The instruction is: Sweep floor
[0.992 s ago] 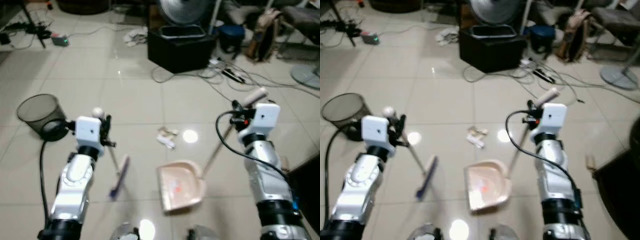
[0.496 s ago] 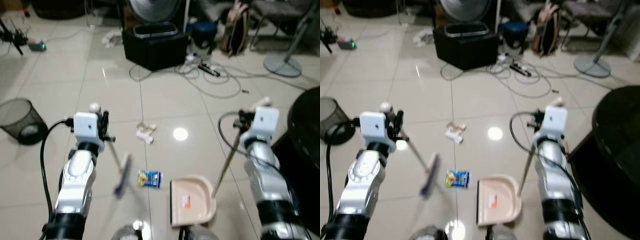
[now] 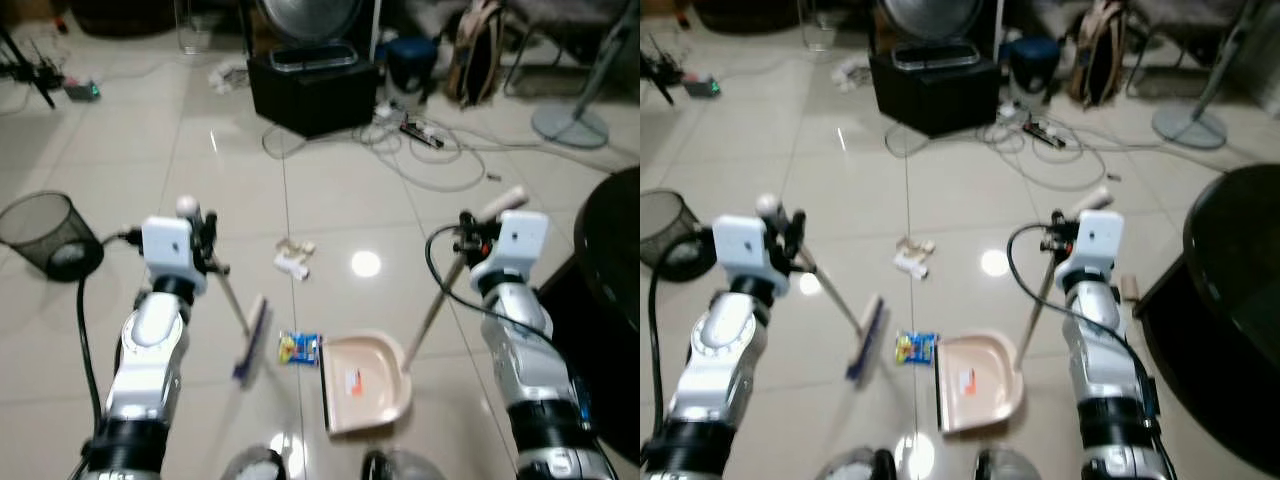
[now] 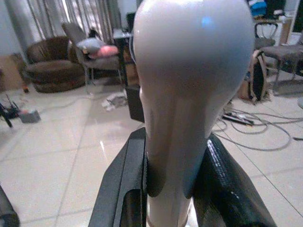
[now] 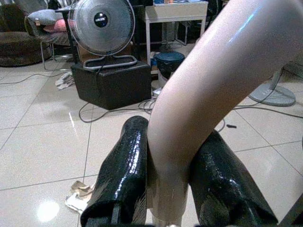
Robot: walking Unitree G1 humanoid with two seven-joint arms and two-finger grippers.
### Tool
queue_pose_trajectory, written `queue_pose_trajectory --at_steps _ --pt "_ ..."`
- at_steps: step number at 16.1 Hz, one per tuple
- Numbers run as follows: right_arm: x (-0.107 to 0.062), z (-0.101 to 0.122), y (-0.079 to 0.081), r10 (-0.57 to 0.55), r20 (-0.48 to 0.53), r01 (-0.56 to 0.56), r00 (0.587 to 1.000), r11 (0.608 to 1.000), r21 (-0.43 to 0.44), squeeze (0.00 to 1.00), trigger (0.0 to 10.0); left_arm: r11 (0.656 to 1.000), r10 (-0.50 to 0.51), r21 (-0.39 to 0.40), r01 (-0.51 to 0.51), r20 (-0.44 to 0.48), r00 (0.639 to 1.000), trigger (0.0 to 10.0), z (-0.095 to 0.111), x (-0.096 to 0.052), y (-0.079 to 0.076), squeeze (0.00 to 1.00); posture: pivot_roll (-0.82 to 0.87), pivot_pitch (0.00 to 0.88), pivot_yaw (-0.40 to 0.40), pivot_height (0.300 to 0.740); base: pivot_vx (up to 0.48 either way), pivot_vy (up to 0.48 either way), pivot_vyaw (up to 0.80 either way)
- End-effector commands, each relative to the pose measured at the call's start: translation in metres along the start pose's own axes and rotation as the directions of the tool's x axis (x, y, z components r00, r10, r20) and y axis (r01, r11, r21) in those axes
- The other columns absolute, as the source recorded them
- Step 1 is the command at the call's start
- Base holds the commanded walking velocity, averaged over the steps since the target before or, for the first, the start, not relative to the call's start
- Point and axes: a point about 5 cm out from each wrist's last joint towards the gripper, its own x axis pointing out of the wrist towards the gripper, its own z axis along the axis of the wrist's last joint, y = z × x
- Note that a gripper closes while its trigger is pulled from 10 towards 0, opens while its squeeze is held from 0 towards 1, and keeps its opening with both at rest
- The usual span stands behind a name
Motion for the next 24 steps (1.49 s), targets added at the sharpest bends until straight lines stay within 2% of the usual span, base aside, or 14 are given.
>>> queue_pose_trajectory --at_steps 1,7,10,13,18,19,21,24 --pt "0.005 0.016 -0.002 -0.008 0.069 0.010 0.998 1.000 -0.026 0.00 10.0 1.000 -0.011 -0.001 0.011 0.036 0.999 10.0 0.006 0.002 -0.001 0.00 -0.05 0.182 0.025 0.740 0.334 0.000 0.00" --pt "0.005 0.018 -0.004 -0.006 0.080 0.008 0.997 1.000 -0.019 0.00 10.0 1.000 -0.016 -0.017 0.016 0.028 0.999 10.0 0.002 -0.003 -0.005 0.00 -0.04 0.199 0.006 0.740 0.338 0.000 0.00" --pt "0.004 0.017 0.007 0.076 0.077 -0.072 0.994 0.996 -0.044 0.00 10.0 1.000 -0.005 -0.016 0.006 0.018 1.000 10.0 0.000 -0.007 -0.003 0.00 -0.03 0.205 -0.005 0.740 0.336 0.000 0.27" --pt "0.006 0.019 0.007 0.040 0.105 -0.042 0.994 0.999 0.012 0.00 10.0 1.000 0.008 -0.010 -0.008 0.007 1.000 10.0 -0.001 -0.009 0.002 0.00 -0.02 0.196 -0.002 0.740 0.336 0.000 0.27" --pt "0.004 0.012 0.007 0.030 0.093 -0.032 0.995 0.999 0.025 0.00 10.0 1.000 0.004 0.025 -0.004 0.018 1.000 10.0 0.004 -0.006 0.008 0.00 -0.01 0.181 0.016 0.740 0.332 0.000 0.00" --pt "0.004 0.012 0.006 0.018 0.093 -0.021 0.996 0.999 0.033 0.00 10.0 1.000 0.015 0.003 -0.015 0.015 1.000 10.0 0.004 -0.005 0.009 0.00 -0.01 0.177 0.018 0.740 0.262 0.000 0.00" --pt "0.004 0.014 0.001 -0.023 0.111 0.014 0.994 0.997 0.077 0.00 10.0 0.999 0.015 0.031 -0.015 0.022 1.000 10.0 0.006 -0.001 0.010 0.00 -0.01 0.180 0.028 0.740 0.000 0.000 0.00" --pt "0.004 0.026 -0.013 -0.089 0.189 0.073 0.978 0.993 0.090 0.00 10.0 0.999 0.011 0.033 -0.012 0.024 1.000 10.0 0.006 0.000 0.007 0.00 -0.01 0.180 0.025 0.740 0.000 0.000 0.00"
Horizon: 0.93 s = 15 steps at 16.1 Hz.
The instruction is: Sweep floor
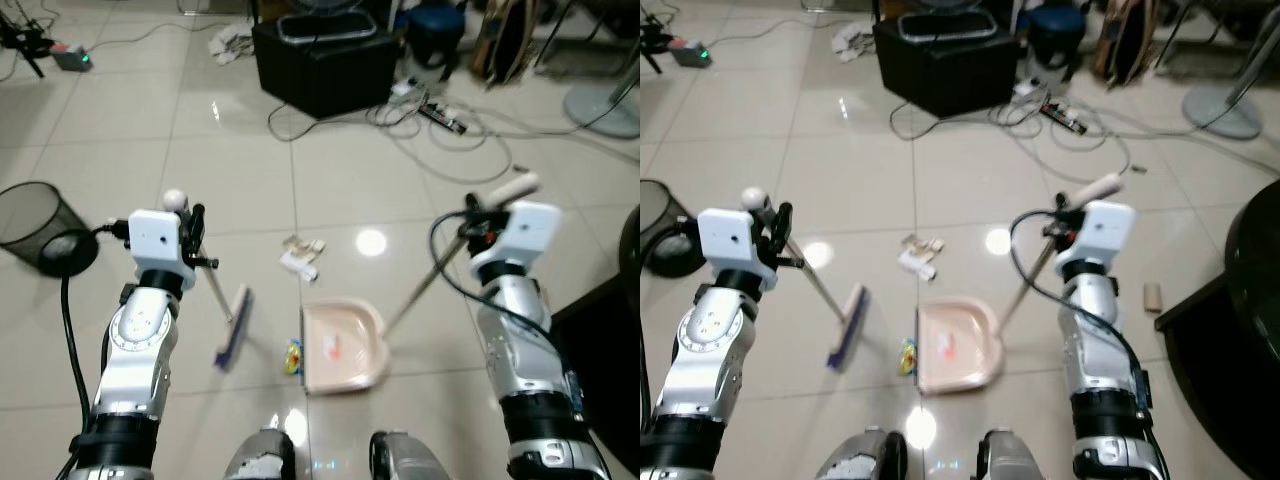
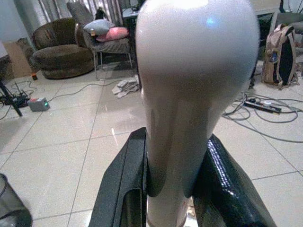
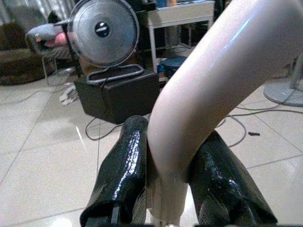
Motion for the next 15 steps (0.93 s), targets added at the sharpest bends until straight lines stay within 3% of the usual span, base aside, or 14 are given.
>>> queue_pose_trajectory --at_steps 1,4,7,9,15 --pt "0.003 0.015 -0.011 -0.033 0.077 0.036 0.997 0.999 -0.038 0.00 10.0 1.000 0.002 -0.005 -0.002 0.004 1.000 10.0 -0.001 -0.002 -0.001 0.00 -0.01 0.177 0.022 0.740 0.000 0.000 0.00" --pt "0.001 0.013 -0.014 -0.030 0.084 0.033 0.996 0.999 -0.038 0.00 10.0 0.999 0.020 0.032 -0.018 -0.047 0.999 10.0 -0.014 -0.009 -0.001 0.00 -0.02 0.158 0.015 0.740 0.000 0.000 0.00" --pt "0.011 0.016 -0.012 0.009 0.072 -0.007 0.997 0.999 -0.031 0.00 10.0 0.998 0.061 -0.013 -0.061 -0.023 0.998 10.0 -0.009 -0.004 0.004 0.00 -0.02 0.190 0.005 0.740 0.000 0.000 0.00" --pt "0.014 0.010 -0.013 0.023 0.049 -0.019 0.999 0.996 -0.093 0.00 10.0 0.996 0.075 -0.040 -0.077 -0.039 0.996 10.0 -0.013 -0.005 0.007 0.00 -0.02 0.192 0.008 0.740 0.000 0.000 0.00" --pt "0.020 0.004 -0.016 0.009 0.032 -0.006 0.999 0.994 -0.108 0.00 10.0 0.995 0.080 -0.063 -0.080 -0.004 0.997 10.0 -0.005 0.005 0.007 0.00 -0.01 0.199 0.004 0.740 0.000 0.000 0.00"
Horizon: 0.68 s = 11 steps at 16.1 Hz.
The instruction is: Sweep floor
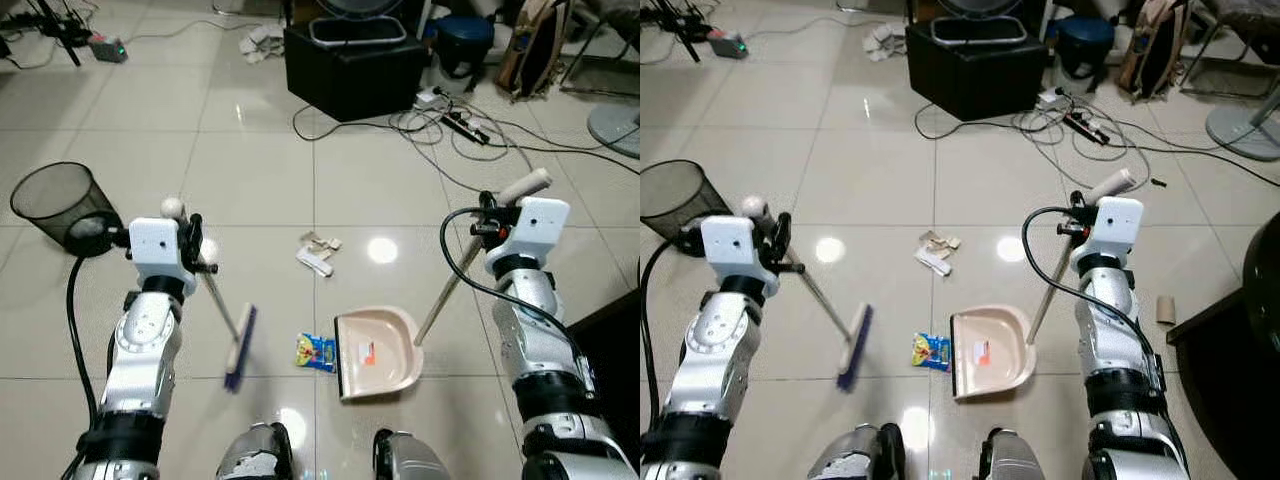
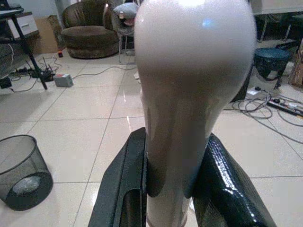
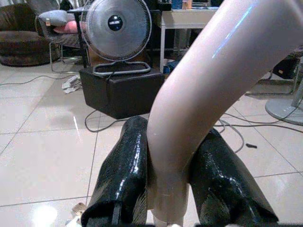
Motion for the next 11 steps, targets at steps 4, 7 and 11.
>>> queue_pose_trajectory --at_steps 4,7,11 --pt "0.0037 0.0060 -0.0068 0.001 0.059 0.006 0.998 0.994 -0.111 0.00 10.0 0.999 0.035 -0.027 -0.034 0.016 0.999 10.0 0.0027 0.0001 0.0043 0.00 0.00 0.193 0.008 0.740 0.000 0.000 0.00" --pt "0.0056 0.0069 -0.0089 0.010 0.070 0.001 0.997 0.989 -0.149 0.00 10.0 1.000 0.020 -0.017 -0.019 0.028 0.999 10.0 -0.0006 -0.0006 0.0030 0.00 -0.01 0.196 -0.002 0.740 0.000 0.000 0.00" --pt "0.0039 0.0000 -0.0119 -0.029 0.063 0.039 0.998 0.987 -0.155 0.00 10.0 0.999 0.031 0.013 -0.031 0.028 0.999 10.0 -0.0011 -0.0018 0.0026 0.00 0.00 0.196 0.002 0.740 0.000 0.000 0.00"
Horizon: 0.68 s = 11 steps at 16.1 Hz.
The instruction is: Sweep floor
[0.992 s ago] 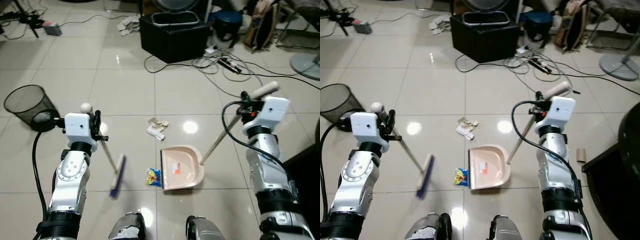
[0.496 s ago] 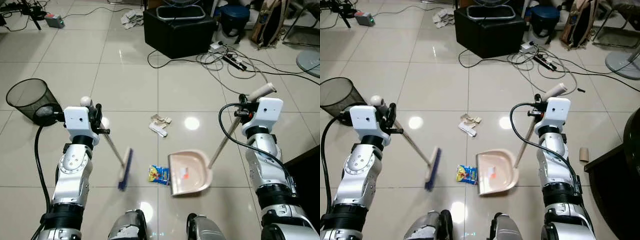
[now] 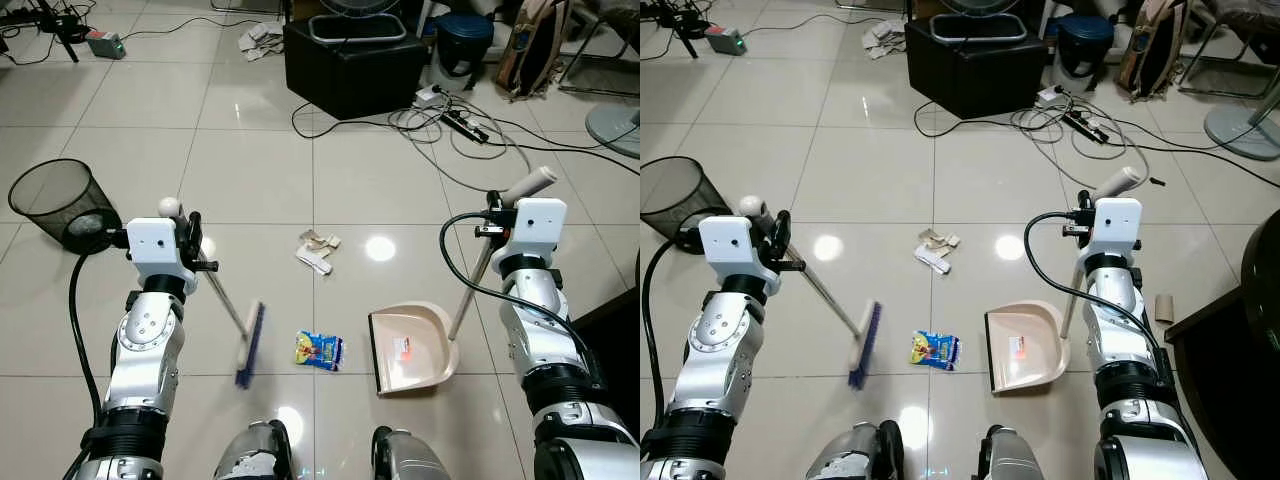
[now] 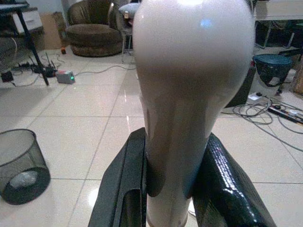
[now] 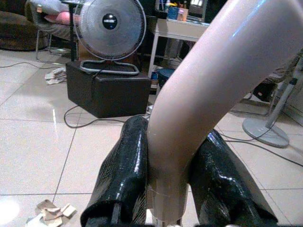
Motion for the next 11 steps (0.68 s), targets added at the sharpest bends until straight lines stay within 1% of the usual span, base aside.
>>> queue_pose_trajectory --at_steps 1,2,4,5,6,9,10,11 --pt "0.002 0.005 0.000 -0.014 0.036 0.014 0.999 1.000 0.003 0.00 10.0 1.000 0.015 0.025 -0.016 0.022 1.000 10.0 0.004 0.000 0.003 0.00 0.00 0.198 0.006 0.740 0.000 0.000 0.00" --pt "0.002 0.003 0.001 -0.019 0.030 0.019 0.999 1.000 0.012 0.00 10.0 0.998 0.016 0.060 -0.017 0.024 1.000 10.0 0.004 0.002 0.002 0.00 0.00 0.203 0.011 0.740 0.000 -0.480 0.00" --pt "0.002 0.002 0.002 -0.025 0.028 0.024 0.999 1.000 0.014 0.00 10.0 0.998 0.020 0.061 -0.021 0.016 1.000 10.0 0.003 0.002 0.002 0.00 0.00 0.204 0.016 0.740 0.000 -0.480 0.00" --pt "0.002 0.000 0.003 -0.027 0.015 0.027 1.000 1.000 0.016 0.00 10.0 0.999 0.020 0.049 -0.021 0.025 1.000 10.0 0.004 0.001 0.002 0.00 0.00 0.206 0.018 0.740 0.000 -0.330 0.00" --pt "0.001 -0.005 0.005 -0.025 -0.026 0.026 0.999 0.998 0.053 0.00 10.0 0.999 0.002 0.032 -0.002 0.006 1.000 10.0 0.003 0.001 -0.001 0.00 0.00 0.207 0.019 0.740 0.000 0.000 0.00" --pt "-0.002 -0.008 0.007 -0.025 -0.036 0.028 0.999 0.996 0.087 0.00 10.0 0.999 -0.001 0.036 0.000 0.015 1.000 10.0 0.004 0.001 -0.001 0.00 0.01 0.206 0.030 0.740 0.000 0.000 0.00" --pt "-0.005 -0.011 0.007 -0.034 -0.043 0.038 0.999 0.995 0.096 0.00 10.0 0.998 -0.003 0.070 0.002 0.014 1.000 10.0 0.004 0.002 -0.001 0.00 0.00 0.195 0.033 0.740 0.000 0.000 0.00" --pt "-0.007 -0.014 0.008 -0.035 -0.053 0.040 0.998 0.994 0.103 0.00 10.0 0.998 -0.002 0.067 0.001 0.003 1.000 10.0 0.001 0.002 -0.001 0.00 0.00 0.179 0.033 0.740 0.000 0.000 0.00"
